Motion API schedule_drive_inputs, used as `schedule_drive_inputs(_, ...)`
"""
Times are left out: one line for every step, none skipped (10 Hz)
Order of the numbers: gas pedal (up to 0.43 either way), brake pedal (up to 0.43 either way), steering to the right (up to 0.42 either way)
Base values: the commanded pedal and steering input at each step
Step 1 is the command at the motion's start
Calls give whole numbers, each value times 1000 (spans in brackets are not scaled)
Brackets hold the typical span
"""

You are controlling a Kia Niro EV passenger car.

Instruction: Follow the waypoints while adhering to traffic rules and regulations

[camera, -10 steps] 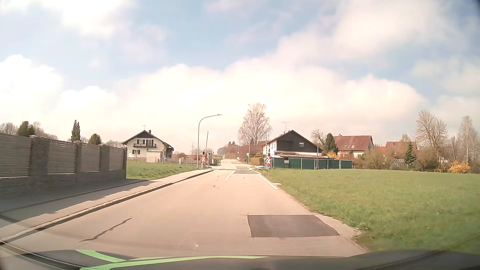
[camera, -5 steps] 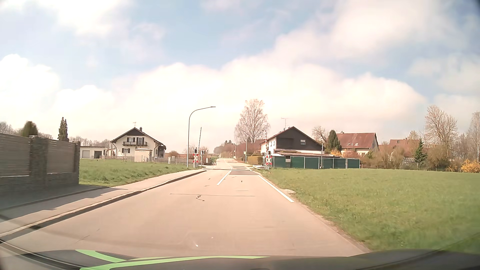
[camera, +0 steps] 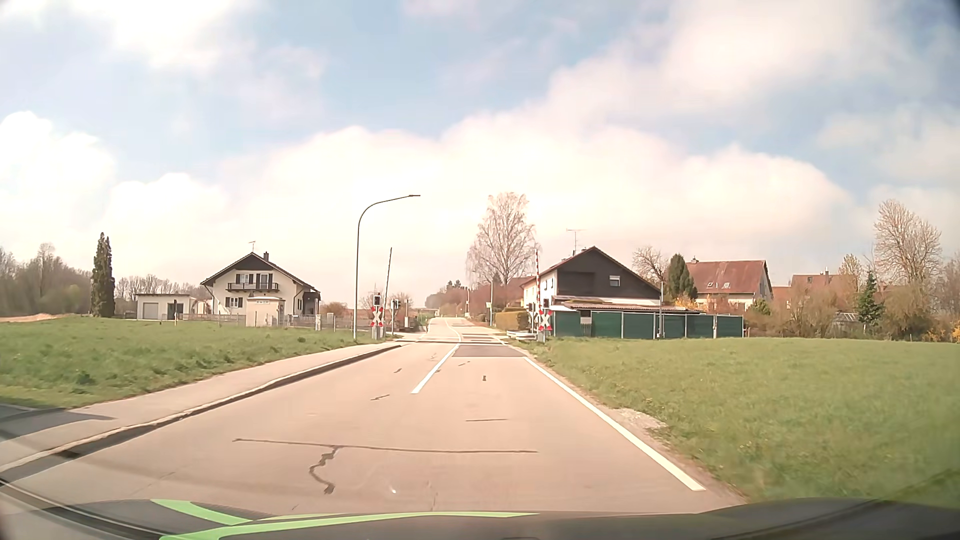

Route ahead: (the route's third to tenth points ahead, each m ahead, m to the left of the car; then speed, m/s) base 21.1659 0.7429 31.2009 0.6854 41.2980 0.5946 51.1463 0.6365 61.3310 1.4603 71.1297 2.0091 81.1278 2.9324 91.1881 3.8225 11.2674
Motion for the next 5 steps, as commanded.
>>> schedule_drive_inputs(189, 0, 1)
schedule_drive_inputs(189, 0, 1)
schedule_drive_inputs(189, 0, 0)
schedule_drive_inputs(189, 0, 1)
schedule_drive_inputs(189, 0, 1)
